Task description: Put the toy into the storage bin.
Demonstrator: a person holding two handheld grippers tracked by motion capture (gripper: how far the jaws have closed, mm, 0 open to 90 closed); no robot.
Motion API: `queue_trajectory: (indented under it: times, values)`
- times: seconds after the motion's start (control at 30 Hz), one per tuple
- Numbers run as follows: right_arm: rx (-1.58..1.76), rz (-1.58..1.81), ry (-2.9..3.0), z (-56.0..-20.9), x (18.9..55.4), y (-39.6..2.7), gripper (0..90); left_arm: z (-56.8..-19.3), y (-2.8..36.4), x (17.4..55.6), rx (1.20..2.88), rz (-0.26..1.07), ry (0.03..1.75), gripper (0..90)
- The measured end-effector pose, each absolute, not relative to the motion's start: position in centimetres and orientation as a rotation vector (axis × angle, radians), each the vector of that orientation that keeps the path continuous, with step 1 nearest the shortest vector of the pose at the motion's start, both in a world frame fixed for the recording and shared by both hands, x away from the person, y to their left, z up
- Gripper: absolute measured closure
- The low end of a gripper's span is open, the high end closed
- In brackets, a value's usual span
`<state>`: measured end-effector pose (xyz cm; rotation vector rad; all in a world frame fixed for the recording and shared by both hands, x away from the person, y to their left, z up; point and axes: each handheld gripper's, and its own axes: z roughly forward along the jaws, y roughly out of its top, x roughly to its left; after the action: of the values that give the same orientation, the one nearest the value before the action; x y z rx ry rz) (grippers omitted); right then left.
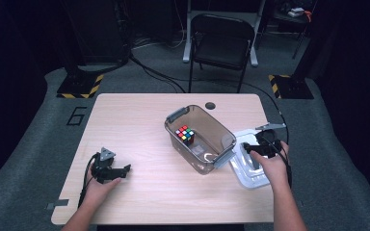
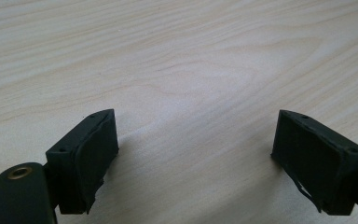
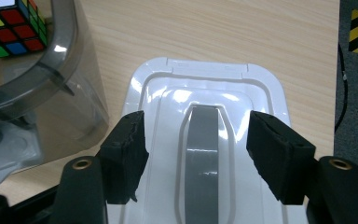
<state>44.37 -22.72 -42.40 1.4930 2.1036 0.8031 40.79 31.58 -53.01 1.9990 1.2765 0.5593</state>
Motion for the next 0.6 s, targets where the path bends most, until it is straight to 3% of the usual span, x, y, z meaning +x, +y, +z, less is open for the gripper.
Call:
queue_trajectory:
  times: [0.6]
  values:
    - [1.511,0.743,2.095,-45.0,45.1,-23.5,33.0,-53.0,31.6,40.8,1.999,0.559,1.276,13.8]
